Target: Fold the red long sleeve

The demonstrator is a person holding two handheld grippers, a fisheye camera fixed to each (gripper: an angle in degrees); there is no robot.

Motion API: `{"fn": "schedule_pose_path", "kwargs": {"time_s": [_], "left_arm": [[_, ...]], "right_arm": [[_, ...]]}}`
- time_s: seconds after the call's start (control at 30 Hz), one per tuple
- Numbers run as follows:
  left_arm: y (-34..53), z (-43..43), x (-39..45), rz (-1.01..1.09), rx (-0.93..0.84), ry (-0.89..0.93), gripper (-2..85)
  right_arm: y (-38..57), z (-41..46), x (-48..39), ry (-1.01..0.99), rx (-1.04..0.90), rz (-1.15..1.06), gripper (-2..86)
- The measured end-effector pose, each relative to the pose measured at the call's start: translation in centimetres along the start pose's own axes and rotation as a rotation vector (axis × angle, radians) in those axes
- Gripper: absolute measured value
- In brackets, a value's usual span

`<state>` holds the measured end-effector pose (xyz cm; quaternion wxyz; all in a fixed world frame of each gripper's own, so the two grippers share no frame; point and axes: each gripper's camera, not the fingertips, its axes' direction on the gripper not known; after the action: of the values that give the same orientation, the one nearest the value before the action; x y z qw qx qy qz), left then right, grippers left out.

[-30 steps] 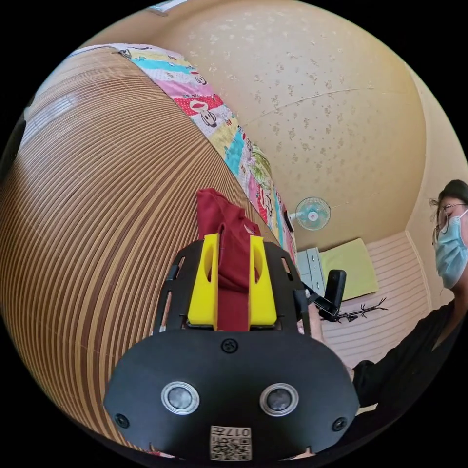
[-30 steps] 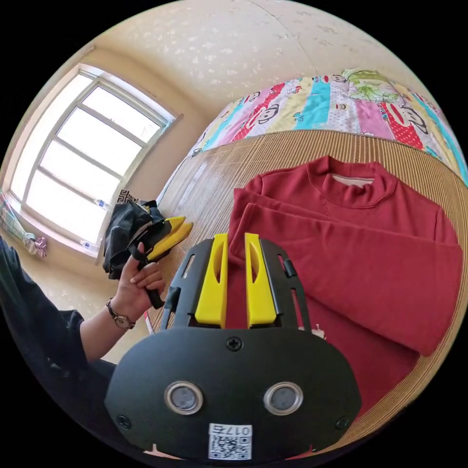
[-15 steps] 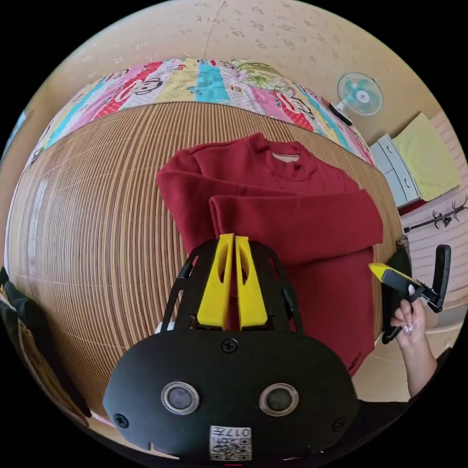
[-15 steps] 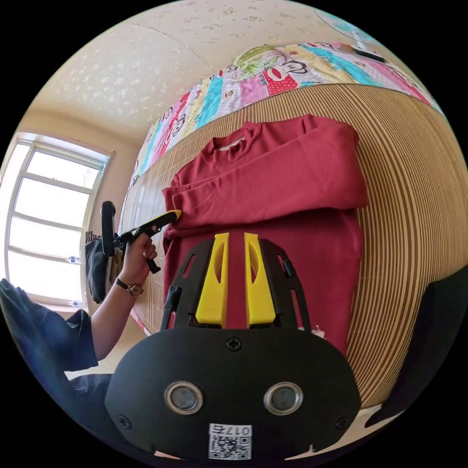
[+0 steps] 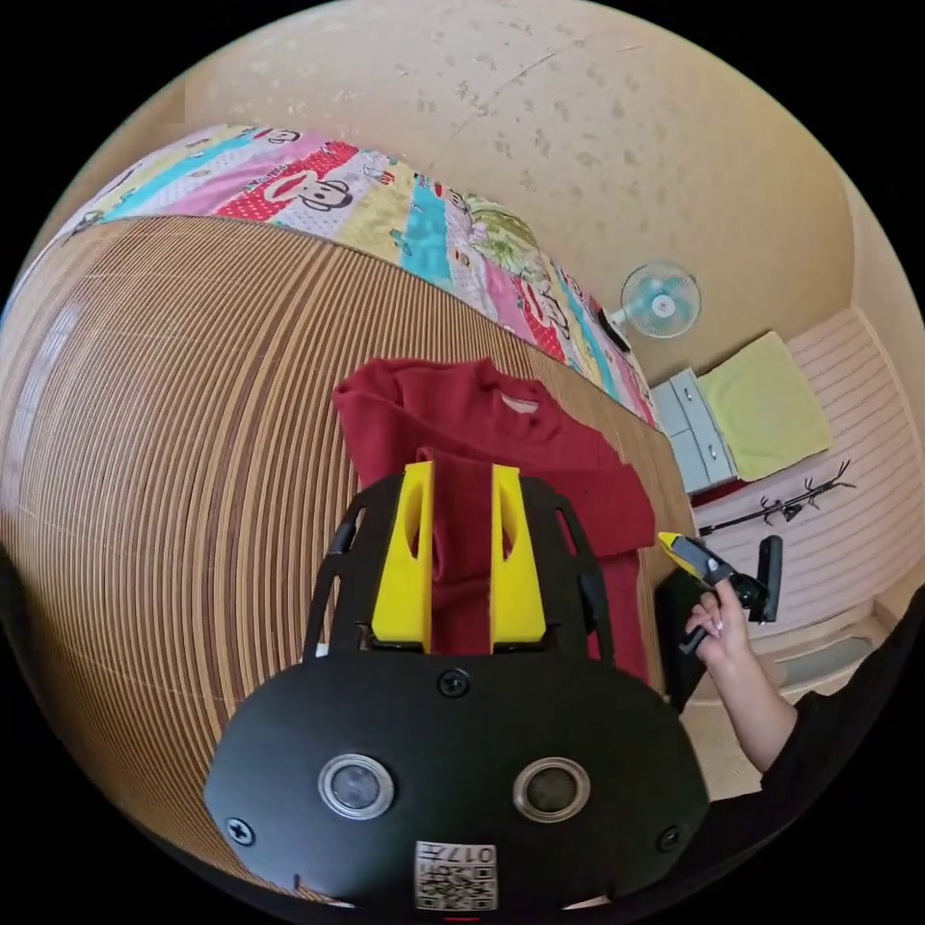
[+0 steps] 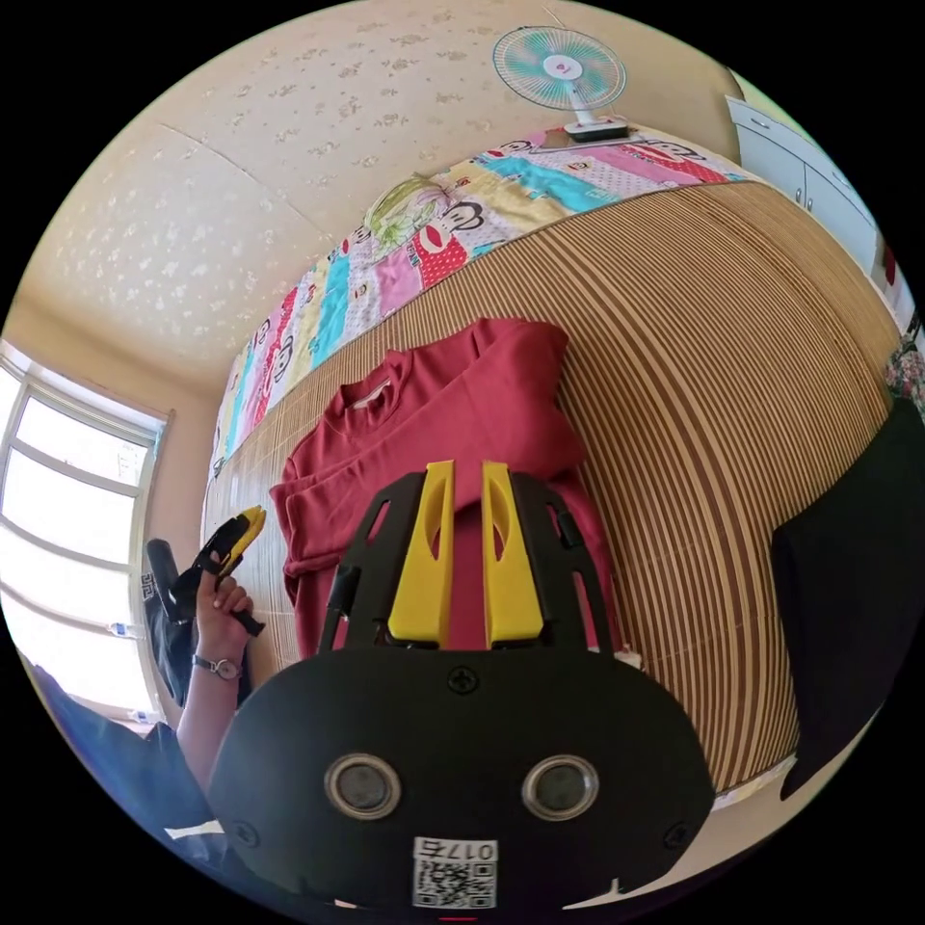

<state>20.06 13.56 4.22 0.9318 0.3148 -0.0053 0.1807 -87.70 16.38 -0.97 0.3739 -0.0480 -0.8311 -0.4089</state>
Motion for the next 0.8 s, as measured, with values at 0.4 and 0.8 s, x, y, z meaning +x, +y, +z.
{"fn": "schedule_pose_path", "kwargs": {"time_s": [0.4,0.8], "left_arm": [[3.5,-4.8,2.1,0.003,0.296,-0.102,0.0],[5.7,-0.3,-4.2,-0.123,0.154,-0.103,6.5]], "right_arm": [[2.3,-0.8,2.6,-0.011,0.019,0.051,3.0],[-4.5,-1.3,-0.3,0.128,0.156,-0.052,6.0]]}}
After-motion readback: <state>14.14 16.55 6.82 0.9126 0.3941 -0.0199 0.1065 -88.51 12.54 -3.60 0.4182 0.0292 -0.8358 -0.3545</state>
